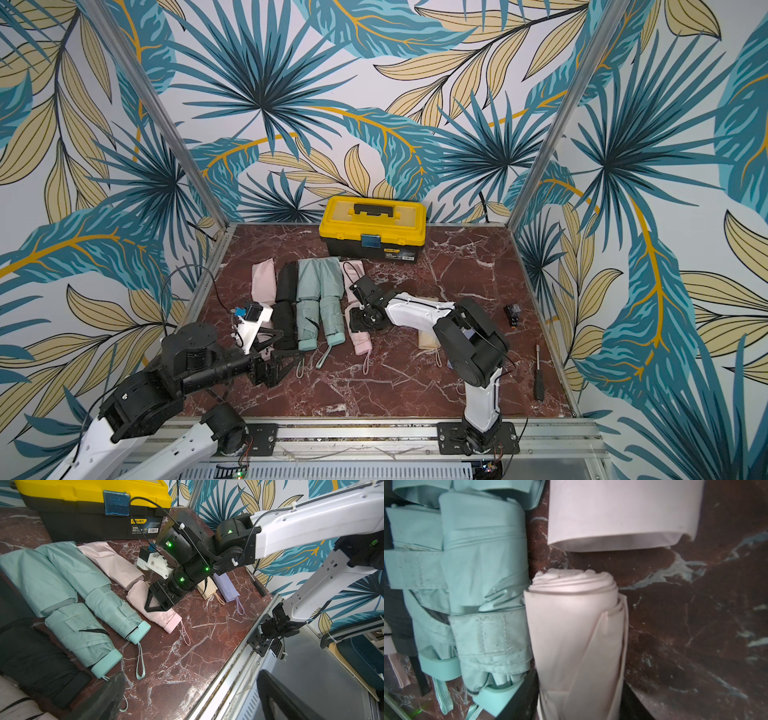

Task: Take umbrellas out of sleeves
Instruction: Move the umbrella to the center of the board.

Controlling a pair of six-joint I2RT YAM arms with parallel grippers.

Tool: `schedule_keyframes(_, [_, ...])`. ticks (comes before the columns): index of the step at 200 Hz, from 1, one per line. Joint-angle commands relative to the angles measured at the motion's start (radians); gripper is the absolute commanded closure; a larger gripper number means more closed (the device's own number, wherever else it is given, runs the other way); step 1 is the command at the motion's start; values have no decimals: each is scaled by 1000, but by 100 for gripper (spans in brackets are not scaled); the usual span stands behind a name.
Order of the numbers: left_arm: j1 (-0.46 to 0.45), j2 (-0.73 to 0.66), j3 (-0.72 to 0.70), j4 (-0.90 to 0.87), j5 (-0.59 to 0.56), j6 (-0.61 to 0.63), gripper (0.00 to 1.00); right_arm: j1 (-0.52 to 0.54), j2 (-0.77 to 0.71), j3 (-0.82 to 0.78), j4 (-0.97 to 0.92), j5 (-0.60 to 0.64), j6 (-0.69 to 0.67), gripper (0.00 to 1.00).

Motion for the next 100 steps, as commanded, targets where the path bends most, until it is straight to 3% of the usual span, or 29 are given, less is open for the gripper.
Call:
schedule_keyframes(1, [-1,5,14,-5,-13,-6,0,-16,22,-3,18,20,30,51])
schedule_keyframes(29, [0,12,13,-5,-10,-4,0,-33,31,-20,63,21,88,54])
schedule_keyframes(100, [1,10,15,-7,-12,-2,1,-38,82,-20,211,-142,140,54])
